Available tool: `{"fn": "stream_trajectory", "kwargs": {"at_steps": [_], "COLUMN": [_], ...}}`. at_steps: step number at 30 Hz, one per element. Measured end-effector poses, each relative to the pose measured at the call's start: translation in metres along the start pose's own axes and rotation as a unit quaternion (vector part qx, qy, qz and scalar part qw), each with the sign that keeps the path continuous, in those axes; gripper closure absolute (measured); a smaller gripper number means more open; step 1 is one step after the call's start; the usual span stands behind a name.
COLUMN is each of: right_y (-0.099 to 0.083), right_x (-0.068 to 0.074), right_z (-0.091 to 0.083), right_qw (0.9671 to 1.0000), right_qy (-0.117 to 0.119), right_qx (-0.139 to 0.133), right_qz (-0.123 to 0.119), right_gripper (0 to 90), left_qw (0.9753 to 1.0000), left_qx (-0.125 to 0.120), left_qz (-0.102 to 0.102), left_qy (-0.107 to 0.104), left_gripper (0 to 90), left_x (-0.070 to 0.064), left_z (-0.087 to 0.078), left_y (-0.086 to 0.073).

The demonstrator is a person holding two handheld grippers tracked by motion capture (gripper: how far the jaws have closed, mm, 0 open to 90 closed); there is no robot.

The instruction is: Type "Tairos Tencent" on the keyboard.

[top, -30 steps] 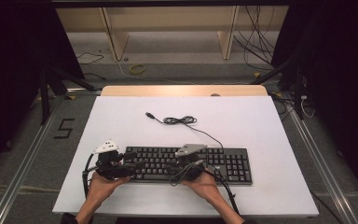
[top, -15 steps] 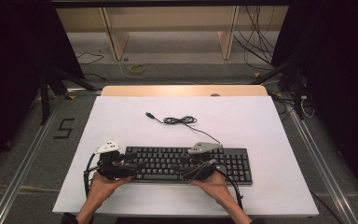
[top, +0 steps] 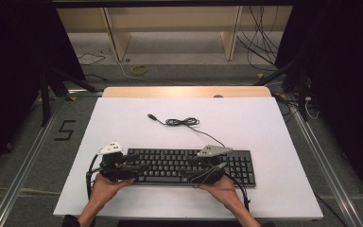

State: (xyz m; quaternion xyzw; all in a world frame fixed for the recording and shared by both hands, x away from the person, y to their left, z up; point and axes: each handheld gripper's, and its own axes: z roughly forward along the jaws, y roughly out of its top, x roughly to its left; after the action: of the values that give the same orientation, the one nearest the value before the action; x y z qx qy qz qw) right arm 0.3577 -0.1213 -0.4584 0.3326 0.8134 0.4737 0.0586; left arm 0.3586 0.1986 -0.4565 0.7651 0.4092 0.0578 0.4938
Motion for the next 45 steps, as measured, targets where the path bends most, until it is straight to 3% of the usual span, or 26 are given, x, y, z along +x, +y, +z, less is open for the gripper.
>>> {"fn": "stream_trajectory", "kwargs": {"at_steps": [15, 23, 30, 40, 45], "right_y": [-0.009, -0.012, -0.015, -0.016, -0.017], "right_x": [-0.003, -0.003, -0.003, -0.001, 0.0], "right_z": [-0.018, -0.023, -0.026, -0.03, -0.032], "right_qw": [0.9996, 0.9995, 0.9994, 0.9993, 0.9992], "right_qy": [-0.014, -0.015, -0.016, -0.019, -0.018], "right_qx": [-0.023, -0.026, -0.029, -0.033, -0.035], "right_qz": [0.002, 0.004, 0.003, 0.001, 0.001], "right_gripper": [40.1, 39.2, 38.3, 36.2, 35.1], "left_qw": [0.9998, 0.9992, 0.9981, 0.9954, 0.995], "left_qx": [0.02, 0.038, 0.061, 0.089, 0.094], "left_qz": [0.005, 0.0, 0.004, 0.035, 0.032], "left_qy": [-0.001, -0.009, -0.007, 0.003, 0.009], "left_gripper": [34.5, 41.0, 53.2, 76.1, 84.3], "left_x": [-0.002, -0.002, -0.002, -0.007, -0.004], "left_z": [0.016, 0.027, 0.038, 0.055, 0.057], "left_y": [0.008, 0.012, 0.015, 0.02, 0.019]}}
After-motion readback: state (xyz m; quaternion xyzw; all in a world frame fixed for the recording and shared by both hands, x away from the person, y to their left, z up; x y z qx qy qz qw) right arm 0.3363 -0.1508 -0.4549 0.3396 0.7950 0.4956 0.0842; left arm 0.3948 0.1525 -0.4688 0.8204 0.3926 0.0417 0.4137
